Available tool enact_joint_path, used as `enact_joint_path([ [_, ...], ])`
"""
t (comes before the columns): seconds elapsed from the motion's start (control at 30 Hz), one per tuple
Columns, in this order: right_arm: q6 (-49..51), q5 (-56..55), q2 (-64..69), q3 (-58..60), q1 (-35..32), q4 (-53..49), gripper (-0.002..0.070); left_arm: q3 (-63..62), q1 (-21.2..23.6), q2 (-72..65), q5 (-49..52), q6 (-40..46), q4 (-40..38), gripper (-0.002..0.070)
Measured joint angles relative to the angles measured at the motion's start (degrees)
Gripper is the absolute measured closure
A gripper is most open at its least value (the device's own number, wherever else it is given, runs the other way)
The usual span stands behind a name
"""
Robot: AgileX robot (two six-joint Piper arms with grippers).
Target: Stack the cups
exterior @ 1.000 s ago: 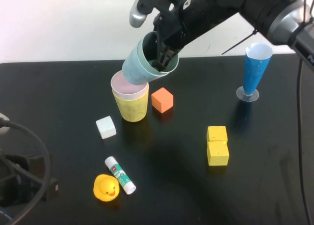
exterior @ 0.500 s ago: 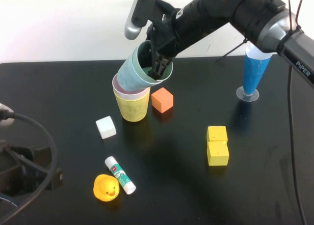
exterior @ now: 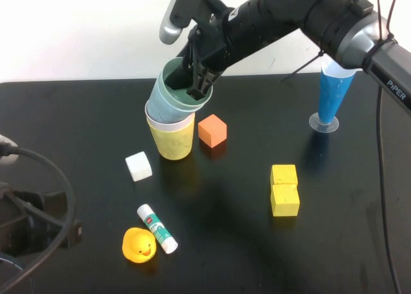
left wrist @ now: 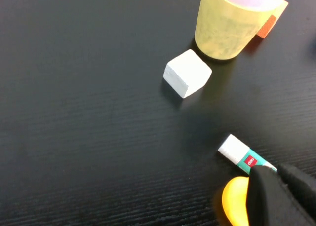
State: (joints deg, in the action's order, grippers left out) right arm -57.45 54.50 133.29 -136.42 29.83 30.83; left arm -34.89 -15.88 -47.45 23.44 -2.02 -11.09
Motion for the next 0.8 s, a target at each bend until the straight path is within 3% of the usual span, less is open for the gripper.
enact_joint_path([
  [0.57,-0.10,0.67,-3.87,-2.44,0.00,1.13,0.0359,0.00,0.00,0.00,-0.85,0.12,0.00,0.0673],
  [0.63,-0.10,2.15,-4.76,-2.66,0.00,0.83,0.0398,0.00,0.00,0.00,-2.30,0.39,0.37,0.0673],
  [0.73,1.38,6.02,-7.07,-2.66,0.00,-3.95,0.0564,0.00,0.00,1.24,-5.36,0.94,1.02,0.0674],
  [0.8,4.42,8.69,-9.44,-2.66,0.00,-9.10,0.0622,0.00,0.00,3.17,-7.63,2.02,1.42,0.0674],
])
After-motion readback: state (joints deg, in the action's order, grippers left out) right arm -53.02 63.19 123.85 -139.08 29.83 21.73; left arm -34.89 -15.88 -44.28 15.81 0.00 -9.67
